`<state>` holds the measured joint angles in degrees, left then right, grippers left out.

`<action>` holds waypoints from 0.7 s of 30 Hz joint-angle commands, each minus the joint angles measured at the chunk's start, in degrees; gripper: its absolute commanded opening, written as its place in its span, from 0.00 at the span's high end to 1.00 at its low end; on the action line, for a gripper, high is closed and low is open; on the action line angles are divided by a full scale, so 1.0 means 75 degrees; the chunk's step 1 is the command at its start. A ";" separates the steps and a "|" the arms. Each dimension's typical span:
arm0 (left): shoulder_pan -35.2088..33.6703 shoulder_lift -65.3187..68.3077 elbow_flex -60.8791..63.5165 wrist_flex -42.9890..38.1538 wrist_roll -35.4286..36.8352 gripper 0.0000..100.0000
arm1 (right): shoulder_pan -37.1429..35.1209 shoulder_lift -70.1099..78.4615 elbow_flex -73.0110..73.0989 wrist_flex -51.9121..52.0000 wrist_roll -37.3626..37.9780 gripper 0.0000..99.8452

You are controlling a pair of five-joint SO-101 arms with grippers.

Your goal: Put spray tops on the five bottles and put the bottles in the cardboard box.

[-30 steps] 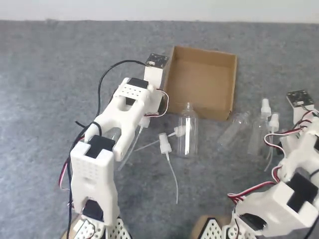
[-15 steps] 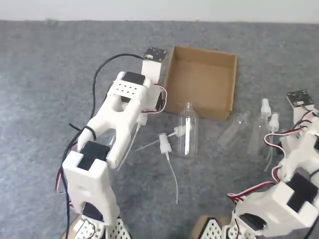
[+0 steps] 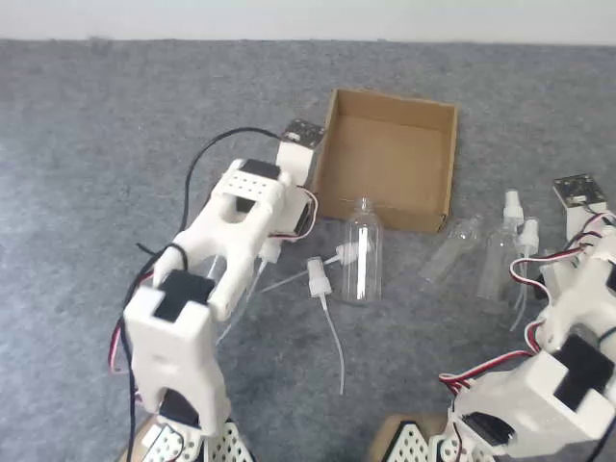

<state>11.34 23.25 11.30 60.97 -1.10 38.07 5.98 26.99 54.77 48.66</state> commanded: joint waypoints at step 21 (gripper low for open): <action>-0.0012 -0.2239 0.2315 -0.1418 -0.0352 0.85 | 0.0064 0.0006 0.0211 -0.0123 0.0070 0.99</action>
<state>11.52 8.66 29.05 51.38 -3.65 38.07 5.98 26.99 54.77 48.66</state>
